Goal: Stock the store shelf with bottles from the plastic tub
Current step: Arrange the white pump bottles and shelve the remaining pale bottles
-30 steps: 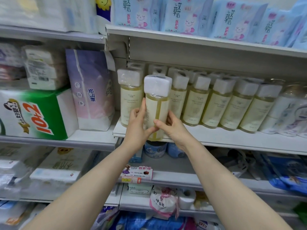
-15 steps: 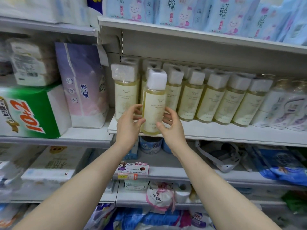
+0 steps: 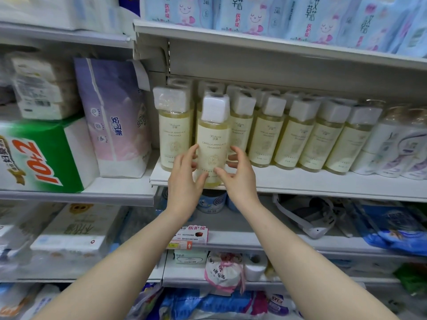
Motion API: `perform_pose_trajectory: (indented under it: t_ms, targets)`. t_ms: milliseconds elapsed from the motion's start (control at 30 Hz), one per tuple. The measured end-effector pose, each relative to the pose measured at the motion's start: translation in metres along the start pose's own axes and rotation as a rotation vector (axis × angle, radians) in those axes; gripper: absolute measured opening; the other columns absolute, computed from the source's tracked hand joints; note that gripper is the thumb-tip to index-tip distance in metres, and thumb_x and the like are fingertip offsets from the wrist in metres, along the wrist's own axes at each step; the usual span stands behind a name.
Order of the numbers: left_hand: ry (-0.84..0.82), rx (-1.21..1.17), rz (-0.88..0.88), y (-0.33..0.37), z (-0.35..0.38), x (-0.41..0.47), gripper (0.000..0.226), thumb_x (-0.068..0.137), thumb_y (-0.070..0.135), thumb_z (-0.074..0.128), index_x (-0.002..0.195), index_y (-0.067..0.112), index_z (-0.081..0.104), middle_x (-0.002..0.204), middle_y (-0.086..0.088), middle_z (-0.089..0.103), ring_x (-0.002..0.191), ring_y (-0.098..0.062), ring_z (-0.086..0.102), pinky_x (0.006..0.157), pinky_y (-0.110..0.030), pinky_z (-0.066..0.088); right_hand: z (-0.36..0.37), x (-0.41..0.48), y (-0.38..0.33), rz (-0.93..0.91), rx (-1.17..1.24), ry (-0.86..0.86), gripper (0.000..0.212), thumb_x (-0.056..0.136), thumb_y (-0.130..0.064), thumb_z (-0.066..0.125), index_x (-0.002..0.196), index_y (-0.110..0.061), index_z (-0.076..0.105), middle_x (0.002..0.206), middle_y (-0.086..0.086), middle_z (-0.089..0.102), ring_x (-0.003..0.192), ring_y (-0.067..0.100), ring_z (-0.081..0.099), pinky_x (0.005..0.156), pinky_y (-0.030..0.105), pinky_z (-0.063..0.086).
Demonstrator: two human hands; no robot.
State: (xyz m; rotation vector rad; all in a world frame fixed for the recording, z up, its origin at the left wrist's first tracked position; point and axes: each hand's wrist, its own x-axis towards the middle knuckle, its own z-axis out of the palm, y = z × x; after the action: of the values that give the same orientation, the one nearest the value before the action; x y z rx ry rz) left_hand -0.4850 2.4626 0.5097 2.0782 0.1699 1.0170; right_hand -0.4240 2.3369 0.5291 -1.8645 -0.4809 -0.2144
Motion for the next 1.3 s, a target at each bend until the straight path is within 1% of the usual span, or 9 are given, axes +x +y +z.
perform_pose_trajectory:
  t_ms: [67,167,433,600,733,1000,1100,1200,1300]
  targets:
    - [-0.026,0.001,0.001,-0.003,0.000,0.001,0.070,0.088,0.010,0.070,0.149,0.024,0.038,0.131,0.005,0.047,0.109,-0.002,0.054,0.099,-0.031,0.052,0.002,0.004,0.000,-0.018,-0.002,-0.031,0.073,0.086,-0.018,0.075,0.147,-0.029,0.037,0.143,-0.003,0.051,0.127,0.013,0.052,0.101,0.042,0.052]
    - [-0.064,0.020,0.003,-0.007,0.001,0.002,0.070,0.090,0.011,0.068,0.151,0.023,0.035,0.139,0.003,0.046,0.116,-0.001,0.052,0.102,-0.030,0.050,0.008,0.009,0.000,-0.016,-0.006,-0.028,0.071,0.085,-0.019,0.076,0.144,-0.030,0.039,0.137,-0.005,0.057,0.122,0.012,0.057,0.101,0.043,0.051]
    - [-0.109,0.051,-0.016,-0.014,0.005,0.007,0.073,0.093,0.012,0.064,0.155,0.022,0.027,0.155,0.005,0.037,0.114,0.000,0.049,0.102,-0.034,0.049,0.018,0.022,-0.003,-0.017,-0.088,0.015,0.066,0.081,-0.026,0.080,0.136,-0.027,0.043,0.130,-0.005,0.059,0.112,0.012,0.059,0.094,0.032,0.049]
    - [-0.140,0.069,0.000,-0.017,0.007,0.012,0.077,0.093,0.010,0.065,0.157,0.020,0.023,0.159,0.005,0.032,0.123,-0.008,0.052,0.105,-0.029,0.046,0.022,0.024,-0.003,-0.014,-0.127,0.038,0.065,0.081,-0.027,0.081,0.133,-0.025,0.043,0.128,-0.002,0.058,0.109,0.015,0.059,0.092,0.032,0.048]
    - [-0.147,0.085,0.015,-0.020,0.010,0.016,0.079,0.092,0.010,0.066,0.157,0.018,0.021,0.159,0.004,0.030,0.131,-0.009,0.046,0.109,-0.034,0.044,0.024,0.025,-0.004,0.000,-0.154,0.058,0.064,0.081,-0.026,0.081,0.132,-0.023,0.043,0.129,0.000,0.057,0.109,0.016,0.059,0.088,0.028,0.044]
    - [-0.133,0.106,-0.015,-0.018,0.014,0.013,0.079,0.093,0.016,0.065,0.157,0.019,0.019,0.160,0.004,0.029,0.120,0.002,0.044,0.106,-0.034,0.046,0.023,0.027,-0.005,0.011,-0.143,0.024,0.064,0.082,-0.023,0.080,0.134,-0.023,0.043,0.133,-0.001,0.059,0.116,0.018,0.059,0.100,0.041,0.050]
    - [-0.135,0.111,-0.043,-0.014,0.014,0.010,0.080,0.092,0.016,0.065,0.157,0.017,0.019,0.161,0.001,0.026,0.127,-0.003,0.044,0.108,-0.035,0.045,0.022,0.029,-0.004,0.023,-0.127,-0.015,0.067,0.082,-0.021,0.079,0.138,-0.022,0.042,0.133,0.000,0.061,0.120,0.018,0.059,0.102,0.043,0.048]
    - [-0.164,0.147,-0.046,-0.013,0.013,0.009,0.084,0.090,0.017,0.069,0.157,0.017,0.018,0.162,0.000,0.023,0.144,-0.013,0.033,0.113,-0.042,0.040,0.016,0.030,-0.004,0.028,-0.138,-0.067,0.074,0.083,-0.023,0.079,0.144,-0.022,0.038,0.137,0.002,0.058,0.125,0.021,0.055,0.106,0.044,0.045]
    - [-0.128,0.202,-0.081,-0.006,0.017,-0.001,0.084,0.089,0.017,0.070,0.157,0.017,0.020,0.162,-0.002,0.023,0.145,-0.019,0.032,0.113,-0.043,0.039,0.002,0.024,0.004,0.035,-0.136,-0.121,0.078,0.086,-0.024,0.076,0.151,-0.022,0.032,0.144,0.004,0.052,0.130,0.023,0.051,0.109,0.046,0.042]
